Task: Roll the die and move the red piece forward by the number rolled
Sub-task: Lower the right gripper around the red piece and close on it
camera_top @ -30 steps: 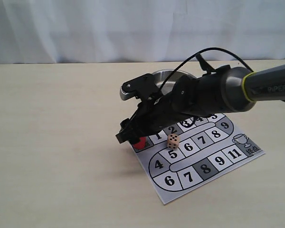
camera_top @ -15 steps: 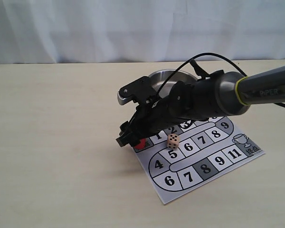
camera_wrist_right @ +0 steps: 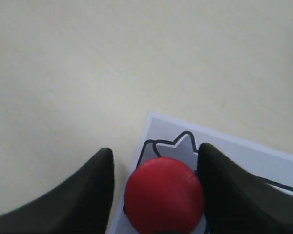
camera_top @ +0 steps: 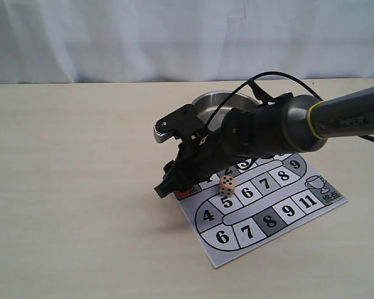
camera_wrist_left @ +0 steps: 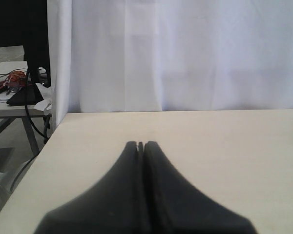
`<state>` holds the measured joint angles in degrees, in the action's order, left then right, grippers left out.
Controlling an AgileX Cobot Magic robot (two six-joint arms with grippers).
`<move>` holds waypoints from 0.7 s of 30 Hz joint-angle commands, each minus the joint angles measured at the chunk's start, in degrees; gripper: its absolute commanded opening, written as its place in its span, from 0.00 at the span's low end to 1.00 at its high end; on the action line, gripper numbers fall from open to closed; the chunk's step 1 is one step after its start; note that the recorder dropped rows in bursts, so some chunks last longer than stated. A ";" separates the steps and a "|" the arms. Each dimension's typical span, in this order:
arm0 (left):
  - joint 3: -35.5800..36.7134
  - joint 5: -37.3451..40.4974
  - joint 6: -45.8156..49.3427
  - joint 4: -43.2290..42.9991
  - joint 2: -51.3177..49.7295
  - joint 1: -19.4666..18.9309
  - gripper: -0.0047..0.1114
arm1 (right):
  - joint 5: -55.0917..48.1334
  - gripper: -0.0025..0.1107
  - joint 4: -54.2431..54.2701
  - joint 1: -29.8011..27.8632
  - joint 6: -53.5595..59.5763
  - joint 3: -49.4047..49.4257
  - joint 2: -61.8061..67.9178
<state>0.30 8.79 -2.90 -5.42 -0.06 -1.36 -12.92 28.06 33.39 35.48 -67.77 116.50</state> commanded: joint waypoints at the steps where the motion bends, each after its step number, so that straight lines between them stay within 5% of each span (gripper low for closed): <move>1: -0.30 -0.60 -0.12 0.08 0.06 0.01 0.04 | -1.37 0.34 -0.62 -0.08 -0.31 -0.08 -0.05; 10: -0.30 -0.60 -0.12 0.08 0.06 0.01 0.04 | -1.57 0.06 -0.62 -0.08 -0.31 -0.08 -0.05; 21: -0.30 -0.60 -0.12 0.08 0.06 0.01 0.04 | 1.30 0.06 -0.62 -3.88 -3.36 -0.08 -4.27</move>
<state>0.30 8.79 -2.90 -5.42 -0.06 -1.36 -11.93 27.83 31.54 34.08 -67.77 113.42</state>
